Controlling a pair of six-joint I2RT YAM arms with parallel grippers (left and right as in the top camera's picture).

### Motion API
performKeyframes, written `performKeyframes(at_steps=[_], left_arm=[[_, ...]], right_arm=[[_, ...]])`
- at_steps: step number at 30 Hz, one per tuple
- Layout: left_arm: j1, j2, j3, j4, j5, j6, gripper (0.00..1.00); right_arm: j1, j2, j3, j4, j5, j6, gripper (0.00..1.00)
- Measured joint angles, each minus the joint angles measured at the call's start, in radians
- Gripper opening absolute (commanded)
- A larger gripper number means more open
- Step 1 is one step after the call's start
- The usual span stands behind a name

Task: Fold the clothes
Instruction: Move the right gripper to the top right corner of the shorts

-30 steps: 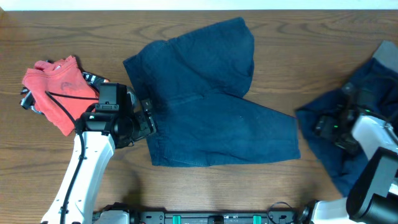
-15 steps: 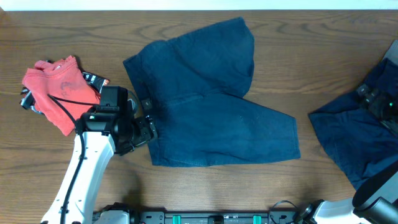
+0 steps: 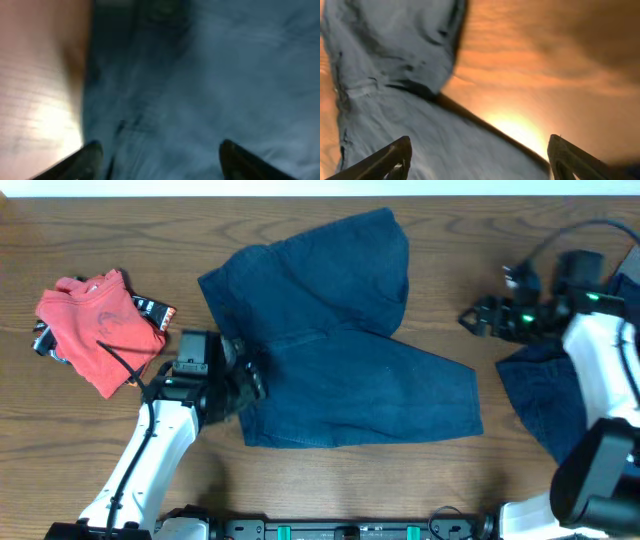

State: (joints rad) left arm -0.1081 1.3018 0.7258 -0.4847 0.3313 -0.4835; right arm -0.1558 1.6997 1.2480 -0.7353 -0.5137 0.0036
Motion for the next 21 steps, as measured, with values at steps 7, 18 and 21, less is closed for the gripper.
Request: performKeyframes(at_steps=[7, 18, 21], left_arm=[[-0.006, 0.122, 0.025, 0.206, 0.025, -0.007, 0.69], [-0.006, 0.464, 0.199, 0.298, 0.024, 0.046, 0.7], [-0.006, 0.48, 0.208, 0.333, 0.02, 0.051, 0.7]], right_arm=[[0.137, 0.162, 0.0, 0.199, -0.027, 0.093, 0.82], [0.201, 0.348, -0.003, 0.532, -0.031, 0.284, 0.63], [0.204, 0.359, -0.004, 0.565, -0.003, 0.327, 0.58]])
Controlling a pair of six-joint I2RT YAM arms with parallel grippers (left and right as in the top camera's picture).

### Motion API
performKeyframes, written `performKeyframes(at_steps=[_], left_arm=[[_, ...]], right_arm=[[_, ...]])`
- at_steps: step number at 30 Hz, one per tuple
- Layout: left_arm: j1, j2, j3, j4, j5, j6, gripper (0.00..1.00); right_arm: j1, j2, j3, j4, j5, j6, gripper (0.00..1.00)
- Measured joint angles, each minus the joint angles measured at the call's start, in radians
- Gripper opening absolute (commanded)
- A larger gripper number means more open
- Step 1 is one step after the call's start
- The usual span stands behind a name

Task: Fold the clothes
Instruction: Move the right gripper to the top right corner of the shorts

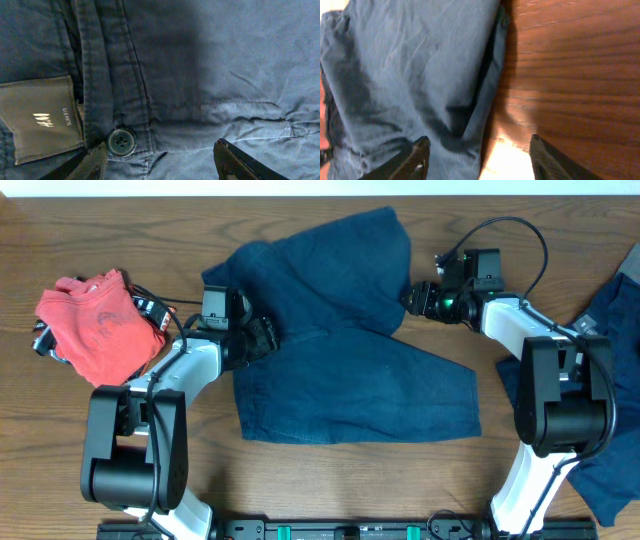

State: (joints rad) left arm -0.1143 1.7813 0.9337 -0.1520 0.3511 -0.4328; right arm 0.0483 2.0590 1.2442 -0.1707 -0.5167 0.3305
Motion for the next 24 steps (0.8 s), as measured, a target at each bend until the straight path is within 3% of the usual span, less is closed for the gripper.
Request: performKeyframes(at_steps=[6, 15, 18, 22, 24], left_arm=[[-0.001, 0.009, 0.004, 0.003, -0.04, 0.01, 0.6], [-0.001, 0.025, 0.024, -0.035, -0.069, 0.016, 0.51], [-0.001, 0.029, 0.029, -0.046, -0.075, 0.013, 0.37], [0.002, 0.033, 0.031, -0.063, -0.092, 0.014, 0.19], [0.002, 0.035, 0.031, -0.071, -0.097, 0.016, 0.13]], right_arm=[[0.0, 0.003, 0.0, 0.052, 0.039, 0.057, 0.41], [0.0, 0.047, 0.0, 0.085, 0.04, 0.111, 0.39], [0.004, 0.05, 0.0, 0.105, 0.042, 0.118, 0.38], [0.01, 0.062, 0.0, 0.146, 0.038, 0.136, 0.08], [0.01, 0.068, -0.001, 0.166, 0.032, 0.137, 0.01]])
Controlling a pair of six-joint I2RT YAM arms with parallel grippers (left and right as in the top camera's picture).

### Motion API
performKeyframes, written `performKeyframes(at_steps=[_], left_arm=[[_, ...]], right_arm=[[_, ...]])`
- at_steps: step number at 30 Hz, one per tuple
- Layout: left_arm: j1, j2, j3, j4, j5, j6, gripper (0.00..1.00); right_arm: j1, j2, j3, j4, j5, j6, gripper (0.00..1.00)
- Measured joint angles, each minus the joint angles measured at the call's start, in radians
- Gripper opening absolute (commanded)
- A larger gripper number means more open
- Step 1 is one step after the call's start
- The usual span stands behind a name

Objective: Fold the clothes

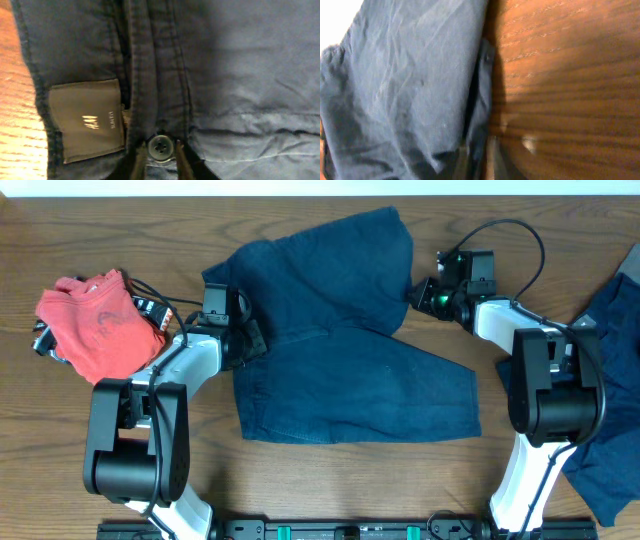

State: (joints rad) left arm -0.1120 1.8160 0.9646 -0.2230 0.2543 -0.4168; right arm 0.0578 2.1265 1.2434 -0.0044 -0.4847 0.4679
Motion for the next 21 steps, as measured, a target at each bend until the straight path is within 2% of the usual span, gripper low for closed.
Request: performKeyframes(at_steps=[2, 10, 15, 20, 21], left_arm=[[0.0, 0.0, 0.0, -0.013, -0.002, -0.001, 0.06], [-0.001, 0.0, 0.008, -0.072, -0.005, 0.002, 0.06], [-0.001, 0.0, 0.011, -0.081, -0.004, 0.002, 0.06], [-0.001, 0.0, 0.011, -0.085, -0.003, 0.002, 0.06], [-0.001, 0.0, 0.011, -0.085, -0.003, 0.002, 0.06]], right_arm=[[0.0, 0.005, 0.0, 0.03, -0.014, 0.014, 0.01], [-0.009, -0.018, 0.0, 0.006, -0.062, 0.01, 0.01], [-0.052, -0.174, 0.033, -0.177, -0.035, -0.03, 0.02], [-0.053, -0.359, 0.135, -0.388, 0.073, -0.082, 0.01], [-0.049, -0.386, 0.146, -0.422, 0.101, -0.092, 0.1]])
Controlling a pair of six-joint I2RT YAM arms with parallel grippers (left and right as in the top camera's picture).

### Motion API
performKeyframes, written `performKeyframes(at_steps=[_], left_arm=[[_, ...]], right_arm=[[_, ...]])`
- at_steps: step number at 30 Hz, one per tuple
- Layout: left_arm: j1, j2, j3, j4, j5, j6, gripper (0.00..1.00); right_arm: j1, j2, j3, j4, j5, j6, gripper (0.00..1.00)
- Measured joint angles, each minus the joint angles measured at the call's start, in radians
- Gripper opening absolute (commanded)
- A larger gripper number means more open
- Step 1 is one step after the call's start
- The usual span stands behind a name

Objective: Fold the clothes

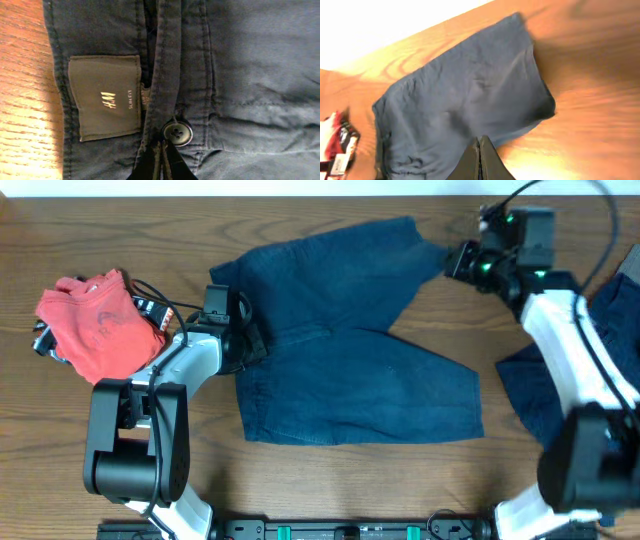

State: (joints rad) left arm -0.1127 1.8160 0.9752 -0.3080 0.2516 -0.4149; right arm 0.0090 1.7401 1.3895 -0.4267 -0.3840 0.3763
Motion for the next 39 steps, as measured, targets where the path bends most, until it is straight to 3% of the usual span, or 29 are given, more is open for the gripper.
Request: performKeyframes(at_steps=[1, 2, 6, 12, 14, 16, 20, 25, 30, 35, 37, 39], left_arm=[[0.0, 0.0, 0.0, 0.0, 0.0, 0.0, 0.06], [0.0, 0.0, 0.0, -0.001, 0.0, 0.0, 0.06], [0.0, 0.0, 0.002, -0.007, 0.0, 0.0, 0.06], [0.013, -0.004, 0.003, -0.023, 0.007, 0.001, 0.06], [0.034, -0.014, 0.0, -0.039, 0.011, 0.001, 0.11], [0.063, -0.027, -0.003, -0.048, 0.023, 0.005, 0.37], [0.1, -0.074, -0.006, -0.051, 0.047, 0.006, 0.5], [0.085, -0.094, -0.007, -0.051, 0.065, 0.008, 0.56], [0.066, -0.09, -0.012, -0.036, 0.071, 0.008, 0.56], [0.058, -0.057, -0.012, -0.001, 0.079, 0.008, 0.56], [0.058, -0.036, -0.012, 0.006, 0.08, 0.008, 0.55], [0.059, -0.025, -0.011, 0.023, 0.097, 0.008, 0.43]], right_arm=[[0.006, -0.023, 0.006, -0.032, 0.031, -0.006, 0.28], [0.011, -0.032, 0.01, -0.06, 0.056, -0.016, 0.36], [0.03, -0.004, 0.008, -0.163, 0.151, -0.044, 0.36], [0.029, 0.05, -0.003, -0.296, 0.226, -0.081, 0.49], [0.028, 0.05, -0.003, -0.324, 0.239, -0.09, 0.49], [0.024, 0.05, -0.003, -0.36, 0.247, -0.094, 0.49], [0.008, 0.05, -0.003, -0.408, 0.256, -0.098, 0.49], [0.005, 0.05, -0.003, -0.496, 0.254, -0.105, 0.49], [0.014, 0.05, -0.01, -0.658, 0.25, -0.126, 0.48], [0.02, 0.05, -0.028, -0.713, 0.254, -0.132, 0.49], [0.02, 0.05, -0.034, -0.736, 0.255, -0.133, 0.49], [0.02, 0.05, -0.041, -0.754, 0.255, -0.133, 0.49]])
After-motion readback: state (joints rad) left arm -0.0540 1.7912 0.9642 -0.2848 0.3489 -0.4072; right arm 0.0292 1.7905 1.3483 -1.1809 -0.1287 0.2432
